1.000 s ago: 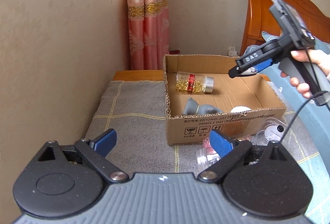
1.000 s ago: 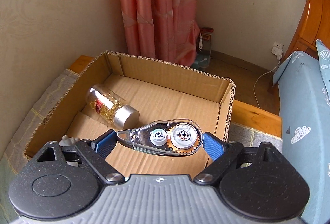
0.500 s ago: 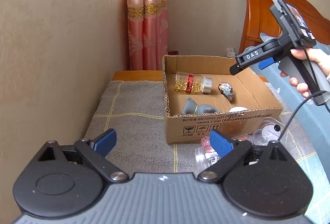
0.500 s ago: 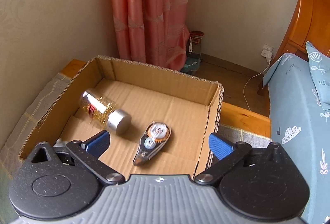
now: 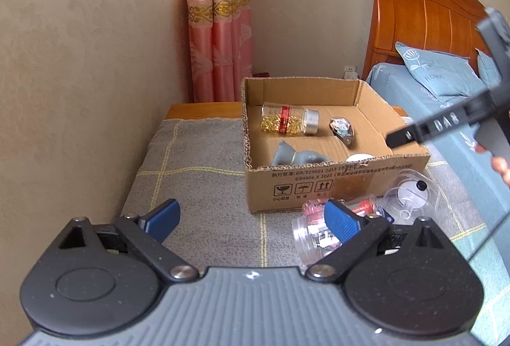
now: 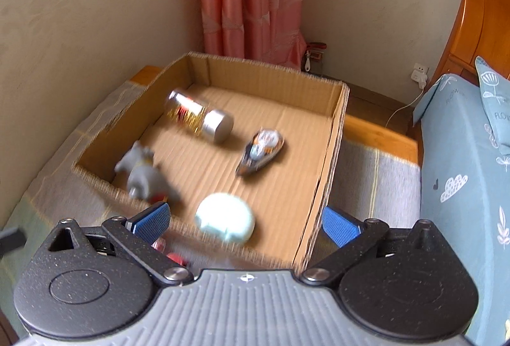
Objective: Organize rigid objects
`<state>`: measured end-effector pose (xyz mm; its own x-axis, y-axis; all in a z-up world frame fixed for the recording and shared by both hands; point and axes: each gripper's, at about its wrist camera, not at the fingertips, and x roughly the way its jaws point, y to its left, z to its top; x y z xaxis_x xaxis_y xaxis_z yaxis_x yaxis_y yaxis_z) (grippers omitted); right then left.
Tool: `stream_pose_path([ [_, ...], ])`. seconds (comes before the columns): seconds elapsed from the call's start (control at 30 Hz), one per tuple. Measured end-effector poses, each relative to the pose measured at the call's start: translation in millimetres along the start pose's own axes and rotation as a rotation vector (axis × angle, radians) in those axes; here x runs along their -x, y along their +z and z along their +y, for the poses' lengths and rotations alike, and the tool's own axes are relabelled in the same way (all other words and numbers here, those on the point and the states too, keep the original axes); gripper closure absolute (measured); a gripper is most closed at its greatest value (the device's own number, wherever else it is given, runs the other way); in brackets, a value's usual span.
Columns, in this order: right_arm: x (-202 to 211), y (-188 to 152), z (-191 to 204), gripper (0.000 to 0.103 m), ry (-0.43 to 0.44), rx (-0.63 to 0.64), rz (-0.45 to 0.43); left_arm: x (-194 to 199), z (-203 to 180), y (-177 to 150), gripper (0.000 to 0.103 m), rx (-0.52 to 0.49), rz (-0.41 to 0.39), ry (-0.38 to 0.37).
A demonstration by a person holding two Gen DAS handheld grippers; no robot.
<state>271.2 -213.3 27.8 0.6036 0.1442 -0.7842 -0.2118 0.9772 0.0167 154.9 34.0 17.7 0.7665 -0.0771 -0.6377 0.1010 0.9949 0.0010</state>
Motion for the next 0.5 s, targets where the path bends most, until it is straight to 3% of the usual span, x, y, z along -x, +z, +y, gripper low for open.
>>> stream_pose_path([
  [0.33,11.3,-73.2,7.3,0.001,0.063,-0.055,-0.066,-4.4,-7.5,-4.5,0.006,-0.022,0.023,-0.021],
  [0.5,10.6,-83.9,17.4,0.02,0.028,0.005,-0.064,-4.4,-11.7,-6.3,0.006,-0.036,0.029,-0.028],
])
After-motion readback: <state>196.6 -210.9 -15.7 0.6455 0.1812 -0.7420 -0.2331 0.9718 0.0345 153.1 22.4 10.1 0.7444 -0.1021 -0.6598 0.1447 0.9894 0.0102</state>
